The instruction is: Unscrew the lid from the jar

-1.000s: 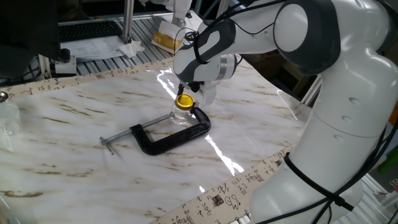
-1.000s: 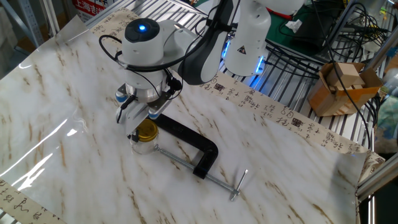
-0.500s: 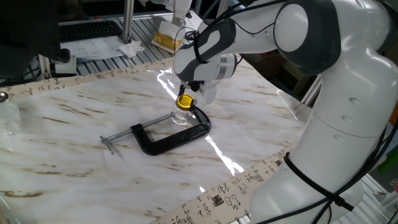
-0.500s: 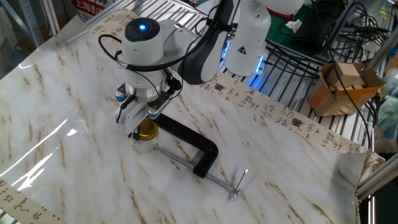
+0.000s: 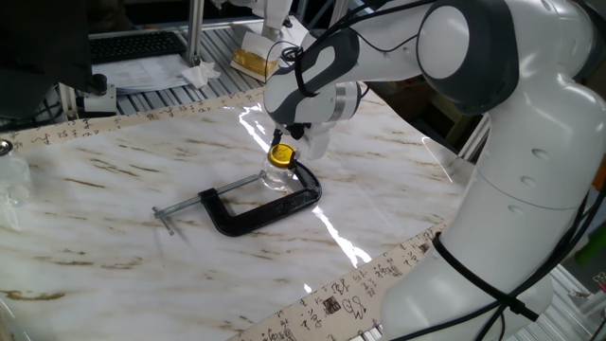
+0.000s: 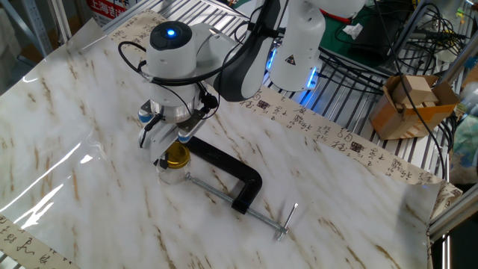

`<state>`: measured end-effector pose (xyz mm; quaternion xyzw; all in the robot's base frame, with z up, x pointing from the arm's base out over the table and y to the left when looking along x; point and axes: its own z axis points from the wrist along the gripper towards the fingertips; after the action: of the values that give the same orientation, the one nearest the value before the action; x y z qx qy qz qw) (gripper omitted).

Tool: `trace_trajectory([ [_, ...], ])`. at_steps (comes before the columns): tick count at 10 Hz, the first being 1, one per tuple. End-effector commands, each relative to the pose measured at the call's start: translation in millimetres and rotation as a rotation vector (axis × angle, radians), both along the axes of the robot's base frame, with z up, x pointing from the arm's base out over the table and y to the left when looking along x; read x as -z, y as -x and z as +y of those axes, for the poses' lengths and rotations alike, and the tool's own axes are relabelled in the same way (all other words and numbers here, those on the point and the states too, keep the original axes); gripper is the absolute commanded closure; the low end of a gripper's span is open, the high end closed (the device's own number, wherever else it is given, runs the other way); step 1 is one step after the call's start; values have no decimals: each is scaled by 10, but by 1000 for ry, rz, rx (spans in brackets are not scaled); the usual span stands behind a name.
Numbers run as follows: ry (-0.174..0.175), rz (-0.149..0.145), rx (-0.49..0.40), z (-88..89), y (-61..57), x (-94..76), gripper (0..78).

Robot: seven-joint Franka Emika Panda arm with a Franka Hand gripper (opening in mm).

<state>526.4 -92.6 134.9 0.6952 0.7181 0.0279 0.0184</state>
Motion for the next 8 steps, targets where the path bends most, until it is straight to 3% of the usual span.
trace_trajectory([
  [1, 38, 6, -481, 70, 18, -13, 763],
  [4, 54, 9, -556, 102, 20, -27, 763],
  [8, 67, 14, -775, 153, 25, -46, 763],
])
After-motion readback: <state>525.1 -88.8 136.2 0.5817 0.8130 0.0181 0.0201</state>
